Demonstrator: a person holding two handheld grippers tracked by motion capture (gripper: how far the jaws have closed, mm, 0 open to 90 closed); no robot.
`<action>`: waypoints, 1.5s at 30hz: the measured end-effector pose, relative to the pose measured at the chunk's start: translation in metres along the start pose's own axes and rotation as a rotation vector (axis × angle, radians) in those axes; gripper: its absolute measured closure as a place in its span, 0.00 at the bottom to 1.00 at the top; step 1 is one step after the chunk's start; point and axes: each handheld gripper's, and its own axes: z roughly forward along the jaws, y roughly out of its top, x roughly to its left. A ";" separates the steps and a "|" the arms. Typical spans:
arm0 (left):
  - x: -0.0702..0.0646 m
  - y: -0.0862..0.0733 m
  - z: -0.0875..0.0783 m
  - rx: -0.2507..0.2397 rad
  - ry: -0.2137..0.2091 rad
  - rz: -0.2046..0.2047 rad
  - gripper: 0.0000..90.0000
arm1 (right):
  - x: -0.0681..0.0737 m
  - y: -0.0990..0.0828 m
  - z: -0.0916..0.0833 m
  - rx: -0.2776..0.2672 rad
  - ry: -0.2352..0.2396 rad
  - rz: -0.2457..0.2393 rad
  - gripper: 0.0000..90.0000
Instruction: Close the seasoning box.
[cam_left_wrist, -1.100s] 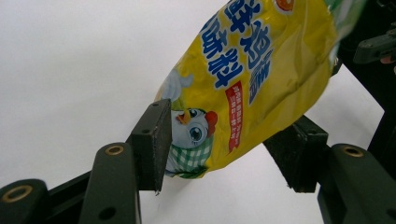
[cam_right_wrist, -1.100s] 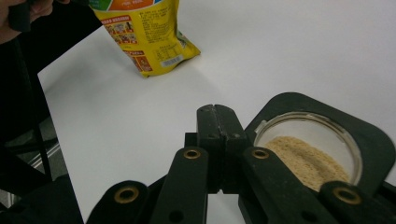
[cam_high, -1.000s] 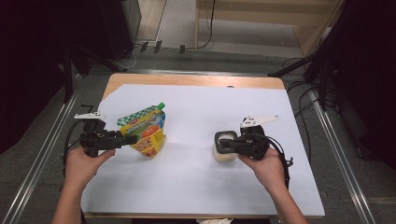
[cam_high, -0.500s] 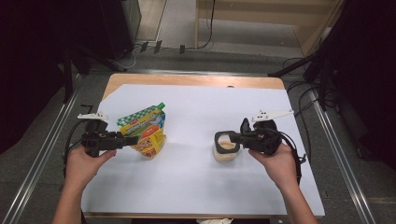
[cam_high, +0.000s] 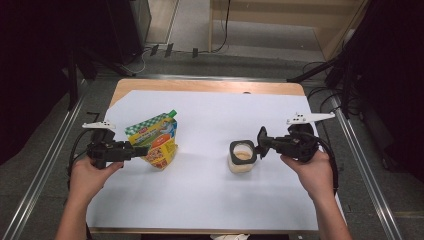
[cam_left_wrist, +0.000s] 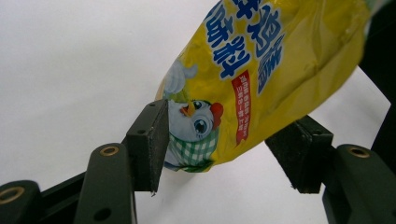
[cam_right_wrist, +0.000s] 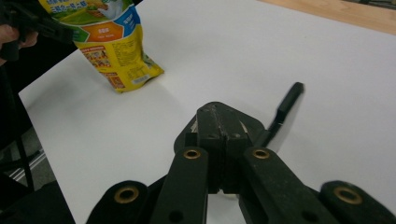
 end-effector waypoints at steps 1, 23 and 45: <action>0.000 0.000 -0.001 -0.003 -0.001 -0.003 0.46 | -0.002 0.000 -0.003 -0.007 -0.002 0.005 1.00; 0.008 -0.012 -0.031 -0.034 -0.006 -0.004 0.47 | -0.027 -0.012 -0.004 0.009 -0.079 0.056 1.00; 0.028 -0.020 -0.022 -0.001 0.047 -0.035 0.48 | -0.026 -0.016 0.013 0.033 -0.060 0.064 1.00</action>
